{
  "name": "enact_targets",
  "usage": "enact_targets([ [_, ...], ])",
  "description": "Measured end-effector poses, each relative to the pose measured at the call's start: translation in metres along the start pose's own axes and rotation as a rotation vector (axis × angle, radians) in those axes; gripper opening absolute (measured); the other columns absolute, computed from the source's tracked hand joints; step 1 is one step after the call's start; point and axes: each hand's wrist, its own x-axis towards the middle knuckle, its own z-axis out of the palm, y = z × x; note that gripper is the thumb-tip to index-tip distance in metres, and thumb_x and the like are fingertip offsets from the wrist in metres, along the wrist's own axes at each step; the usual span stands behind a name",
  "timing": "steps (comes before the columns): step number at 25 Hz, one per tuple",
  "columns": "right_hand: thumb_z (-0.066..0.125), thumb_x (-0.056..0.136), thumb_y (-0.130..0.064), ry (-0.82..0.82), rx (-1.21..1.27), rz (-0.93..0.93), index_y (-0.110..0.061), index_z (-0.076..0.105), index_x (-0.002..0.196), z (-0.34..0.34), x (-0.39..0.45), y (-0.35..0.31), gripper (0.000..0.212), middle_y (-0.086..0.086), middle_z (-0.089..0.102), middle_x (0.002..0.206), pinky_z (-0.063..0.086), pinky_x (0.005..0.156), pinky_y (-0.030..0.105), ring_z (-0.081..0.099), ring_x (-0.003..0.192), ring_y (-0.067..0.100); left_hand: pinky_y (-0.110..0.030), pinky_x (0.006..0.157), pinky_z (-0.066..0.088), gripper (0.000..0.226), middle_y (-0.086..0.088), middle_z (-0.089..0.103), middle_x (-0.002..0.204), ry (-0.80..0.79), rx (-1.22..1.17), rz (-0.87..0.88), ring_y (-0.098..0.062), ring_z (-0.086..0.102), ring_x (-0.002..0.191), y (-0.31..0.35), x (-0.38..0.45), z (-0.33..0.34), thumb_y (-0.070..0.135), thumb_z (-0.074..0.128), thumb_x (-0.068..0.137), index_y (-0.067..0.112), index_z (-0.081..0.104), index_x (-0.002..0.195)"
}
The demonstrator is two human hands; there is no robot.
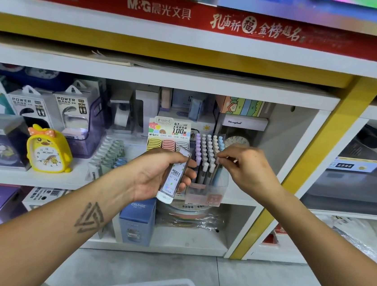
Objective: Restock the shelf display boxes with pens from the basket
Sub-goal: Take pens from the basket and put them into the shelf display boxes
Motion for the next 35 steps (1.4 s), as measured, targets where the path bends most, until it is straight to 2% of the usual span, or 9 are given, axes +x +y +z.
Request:
enact_targets([
  [4, 0.057, 0.097, -0.010, -0.091, -0.119, 0.103, -0.017, 0.070, 0.125, 0.001, 0.001, -0.002, 0.031, -0.004, 0.047, 0.102, 0.049, 0.081, 0.036, 0.056, 0.095, 0.023, -0.029, 0.058, 0.056, 0.030, -0.018, 0.071, 0.087, -0.040, 0.011, 0.009, -0.023, 0.066, 0.067, -0.001, 0.001, -0.001, 0.003, 0.045, 0.096, -0.006, 0.064, 0.117],
  [8, 0.063, 0.096, -0.020, 0.007, 0.302, 0.203, -0.023, 0.070, 0.121, -0.010, 0.007, -0.024, 0.026, -0.005, 0.066, 0.098, 0.045, 0.072, 0.017, 0.059, 0.084, 0.007, -0.033, 0.066, 0.058, 0.029, -0.022, 0.071, 0.093, -0.115, 0.032, 0.032, -0.027, 0.068, 0.074, -0.002, 0.000, -0.001, -0.001, 0.046, 0.095, -0.006, 0.064, 0.117],
  [10, 0.070, 0.092, -0.025, -0.073, 0.467, 0.237, -0.020, 0.072, 0.116, -0.013, 0.011, -0.039, 0.024, -0.009, 0.070, 0.096, 0.046, 0.071, 0.009, 0.060, 0.080, -0.003, -0.033, 0.065, 0.056, 0.026, -0.025, 0.070, 0.095, -0.134, 0.061, 0.048, -0.027, 0.066, 0.072, -0.002, -0.001, 0.000, -0.002, 0.049, 0.093, -0.005, 0.066, 0.113],
  [15, 0.076, 0.087, -0.013, -0.114, 0.753, 0.319, -0.002, 0.074, 0.098, -0.005, 0.016, -0.061, 0.016, 0.012, 0.074, 0.087, 0.053, 0.069, 0.020, 0.064, 0.073, 0.006, -0.036, 0.075, 0.056, 0.024, -0.026, 0.069, 0.101, -0.192, 0.030, 0.056, -0.028, 0.068, 0.081, 0.001, -0.009, -0.003, 0.011, 0.055, 0.092, -0.002, 0.068, 0.107],
  [21, 0.072, 0.091, -0.019, -0.150, 0.960, 0.360, -0.013, 0.062, 0.112, 0.005, 0.034, -0.082, 0.024, 0.009, 0.076, 0.088, 0.055, 0.075, 0.041, 0.069, 0.078, 0.023, -0.048, 0.101, 0.047, 0.036, -0.024, 0.067, 0.119, 0.067, -0.053, 0.316, -0.039, 0.063, 0.112, 0.018, -0.013, -0.027, 0.015, 0.060, 0.091, 0.001, 0.063, 0.125],
  [25, 0.073, 0.089, -0.007, -0.353, 0.974, 0.358, -0.005, 0.058, 0.115, 0.018, 0.035, -0.090, 0.031, 0.016, 0.076, 0.090, 0.058, 0.068, 0.028, 0.073, 0.078, 0.024, -0.025, 0.062, 0.049, 0.018, -0.010, 0.072, 0.084, 0.181, -0.119, 0.455, -0.016, 0.060, 0.067, 0.025, -0.020, -0.042, 0.002, 0.062, 0.090, 0.005, 0.070, 0.106],
  [28, 0.067, 0.091, 0.002, -0.141, 1.067, 0.408, 0.002, 0.062, 0.112, 0.019, 0.041, -0.091, 0.021, 0.013, 0.071, 0.084, 0.058, 0.064, 0.022, 0.070, 0.067, 0.019, -0.024, 0.059, 0.058, 0.021, -0.012, 0.073, 0.079, 0.279, -0.180, 0.419, -0.017, 0.066, 0.063, 0.025, -0.024, -0.057, -0.008, 0.071, 0.079, 0.003, 0.068, 0.097],
  [32, 0.070, 0.089, 0.003, 0.068, 0.927, 0.389, -0.003, 0.067, 0.101, 0.006, 0.045, -0.078, 0.013, 0.009, 0.067, 0.081, 0.055, 0.063, 0.021, 0.063, 0.067, 0.016, -0.024, 0.063, 0.059, 0.023, -0.012, 0.076, 0.089, 0.404, 0.302, 0.339, -0.016, 0.072, 0.072, 0.015, -0.019, -0.062, -0.006, 0.078, 0.075, 0.010, 0.069, 0.088],
  [35, 0.071, 0.090, -0.006, 0.048, 0.488, 0.189, -0.013, 0.071, 0.096, 0.000, 0.044, -0.073, 0.009, 0.001, 0.068, 0.084, 0.050, 0.069, 0.017, 0.060, 0.072, 0.010, -0.029, 0.094, 0.052, 0.034, -0.002, 0.069, 0.116, 0.454, 0.971, 0.419, -0.020, 0.066, 0.105, 0.006, -0.012, -0.065, 0.014, 0.075, 0.082, 0.015, 0.067, 0.115],
])
